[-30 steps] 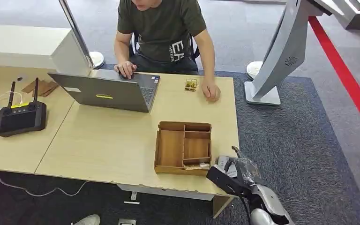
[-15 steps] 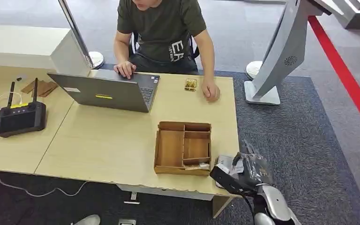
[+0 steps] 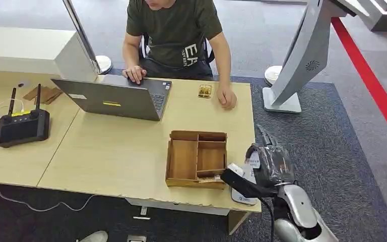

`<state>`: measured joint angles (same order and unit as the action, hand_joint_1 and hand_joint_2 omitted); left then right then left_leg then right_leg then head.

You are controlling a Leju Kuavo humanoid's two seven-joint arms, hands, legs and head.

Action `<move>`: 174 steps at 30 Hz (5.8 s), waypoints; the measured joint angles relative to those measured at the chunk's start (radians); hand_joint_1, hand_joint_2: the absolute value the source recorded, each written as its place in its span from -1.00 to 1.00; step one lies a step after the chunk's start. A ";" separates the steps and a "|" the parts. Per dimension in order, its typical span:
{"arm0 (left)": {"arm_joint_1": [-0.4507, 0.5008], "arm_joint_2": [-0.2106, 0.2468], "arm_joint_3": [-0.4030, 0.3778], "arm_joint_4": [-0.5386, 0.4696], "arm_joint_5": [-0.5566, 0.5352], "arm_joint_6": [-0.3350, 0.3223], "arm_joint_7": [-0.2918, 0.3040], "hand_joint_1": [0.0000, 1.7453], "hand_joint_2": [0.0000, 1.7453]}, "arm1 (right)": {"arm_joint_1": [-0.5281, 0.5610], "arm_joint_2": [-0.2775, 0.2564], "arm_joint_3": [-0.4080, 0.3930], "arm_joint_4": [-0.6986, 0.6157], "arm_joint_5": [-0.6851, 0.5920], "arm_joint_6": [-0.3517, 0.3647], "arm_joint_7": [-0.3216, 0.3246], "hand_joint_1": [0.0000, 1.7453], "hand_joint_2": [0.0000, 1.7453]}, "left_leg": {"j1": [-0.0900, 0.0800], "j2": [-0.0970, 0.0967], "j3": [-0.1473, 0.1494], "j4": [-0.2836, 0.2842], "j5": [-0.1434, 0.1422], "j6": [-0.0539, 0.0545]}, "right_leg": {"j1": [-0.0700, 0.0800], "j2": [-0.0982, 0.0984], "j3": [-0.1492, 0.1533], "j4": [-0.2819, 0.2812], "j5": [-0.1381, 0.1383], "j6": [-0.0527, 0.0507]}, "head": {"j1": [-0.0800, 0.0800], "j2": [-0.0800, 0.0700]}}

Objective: Pass the card to the sensor for recognition and then transmit it.

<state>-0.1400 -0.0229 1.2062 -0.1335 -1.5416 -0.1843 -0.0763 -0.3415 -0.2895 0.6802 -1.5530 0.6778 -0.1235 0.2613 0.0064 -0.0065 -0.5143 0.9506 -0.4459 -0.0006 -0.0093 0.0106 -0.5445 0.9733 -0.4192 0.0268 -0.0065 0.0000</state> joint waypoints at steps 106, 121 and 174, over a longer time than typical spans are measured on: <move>0.003 -0.005 -0.083 0.000 0.025 0.019 -0.029 -1.00 1.00 | 0.144 0.192 0.182 -0.018 0.366 0.160 -0.065 -1.00 1.00 | 0.001 -0.001 -0.001 0.000 0.000 -0.001 | 0.000 0.000 -0.002 0.000 0.000 -0.001 | 0.000 0.000; 0.003 -0.005 -0.075 0.000 0.010 0.021 -0.027 -1.00 1.00 | 0.115 0.233 0.147 0.207 0.357 0.036 -0.064 -1.00 1.00 | 0.001 -0.001 -0.001 0.000 0.000 -0.001 | 0.000 0.000 -0.002 0.000 0.000 -0.001 | 0.000 0.000; 0.000 -0.005 -0.075 0.000 -0.008 0.018 -0.026 -1.00 1.00 | 0.077 0.287 0.103 0.360 0.420 -0.039 -0.046 0.98 1.00 | 0.001 -0.001 -0.001 0.000 0.000 -0.001 | 0.000 0.000 -0.002 0.000 0.000 -0.001 | 0.000 0.000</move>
<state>-0.1404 -0.0282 1.1311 -0.1335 -1.5496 -0.1659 -0.1022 -0.2645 -0.0027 0.7835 -1.1929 1.0979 -0.1629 0.2152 0.0071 -0.0071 -0.5151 0.9505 -0.4455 -0.0018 -0.0092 0.0103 -0.5462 0.9731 -0.4190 0.0255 -0.0065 0.0000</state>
